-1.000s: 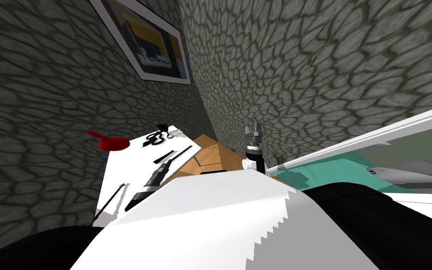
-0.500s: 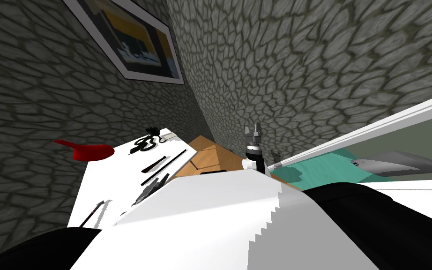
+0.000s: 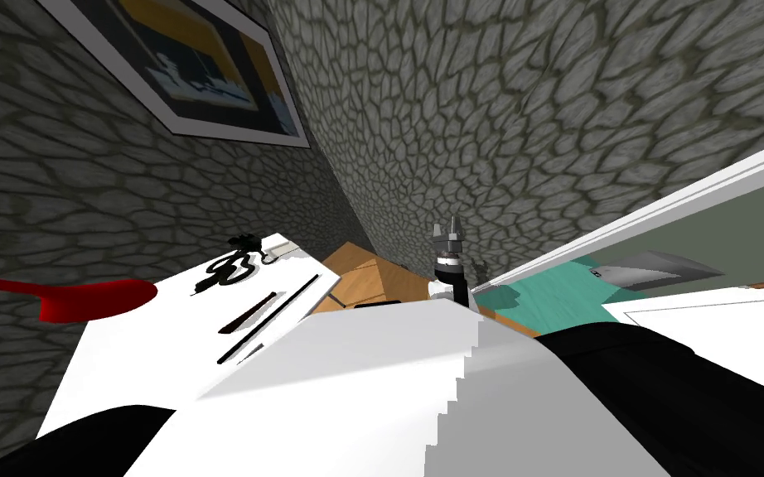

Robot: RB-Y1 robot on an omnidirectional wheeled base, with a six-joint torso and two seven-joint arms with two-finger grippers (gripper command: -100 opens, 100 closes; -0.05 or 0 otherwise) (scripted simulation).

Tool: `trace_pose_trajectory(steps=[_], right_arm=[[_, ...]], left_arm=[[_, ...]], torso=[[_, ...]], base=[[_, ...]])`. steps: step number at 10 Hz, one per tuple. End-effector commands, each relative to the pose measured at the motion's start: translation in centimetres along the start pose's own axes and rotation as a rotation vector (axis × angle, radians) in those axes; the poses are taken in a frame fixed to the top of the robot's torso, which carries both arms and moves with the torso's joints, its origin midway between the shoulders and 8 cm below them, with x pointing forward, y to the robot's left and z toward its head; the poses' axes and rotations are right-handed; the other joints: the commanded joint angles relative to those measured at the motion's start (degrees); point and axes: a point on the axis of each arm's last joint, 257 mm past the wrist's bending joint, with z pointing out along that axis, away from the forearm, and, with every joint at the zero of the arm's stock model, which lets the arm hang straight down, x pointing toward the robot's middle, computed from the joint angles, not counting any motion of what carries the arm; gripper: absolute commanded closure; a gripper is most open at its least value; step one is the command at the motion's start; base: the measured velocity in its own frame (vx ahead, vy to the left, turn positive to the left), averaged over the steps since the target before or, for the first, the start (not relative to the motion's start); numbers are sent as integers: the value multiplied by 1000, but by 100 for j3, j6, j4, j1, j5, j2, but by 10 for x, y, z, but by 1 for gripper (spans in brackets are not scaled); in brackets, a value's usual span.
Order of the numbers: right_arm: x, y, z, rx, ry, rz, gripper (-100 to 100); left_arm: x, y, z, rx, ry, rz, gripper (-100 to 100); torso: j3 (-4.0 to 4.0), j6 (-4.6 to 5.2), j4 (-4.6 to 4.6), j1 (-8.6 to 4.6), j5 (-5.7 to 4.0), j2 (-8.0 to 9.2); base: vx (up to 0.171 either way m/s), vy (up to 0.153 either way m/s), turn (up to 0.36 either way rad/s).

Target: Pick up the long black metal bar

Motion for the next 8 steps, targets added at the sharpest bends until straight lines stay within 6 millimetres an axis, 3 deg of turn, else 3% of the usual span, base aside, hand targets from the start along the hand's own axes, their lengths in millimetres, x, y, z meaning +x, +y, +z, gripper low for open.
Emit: trace_pose_trajectory(steps=[1,3,4,5,6,8], right_arm=[[0,0,0,0,0,0,0],[0,0,0,0,0,0,0],[0,0,0,0,0,0,0],[0,0,0,0,0,0,0],[0,0,0,0,0,0,0],[0,0,0,0,0,0,0]], left_arm=[[6,7,-2,-6,15,7,-100],[49,36,-40,-50,162,84,-100],[49,36,-40,-50,162,84,-100],[69,49,-61,-68,234,119,-100],[69,49,-62,-68,235,119,-100],[105,72,-108,-95,379,181,-100]], torso=[[0,0,0,0,0,0],[7,4,3,8,2,11],[-1,4,0,6,3,-5],[-3,1,-1,3,1,-6],[-4,4,-1,9,2,-8],[-1,4,0,2,1,-3]], base=[[29,6,32],[88,-5,-229],[104,-7,-141],[105,8,-217],[79,9,-92],[114,3,-263]])
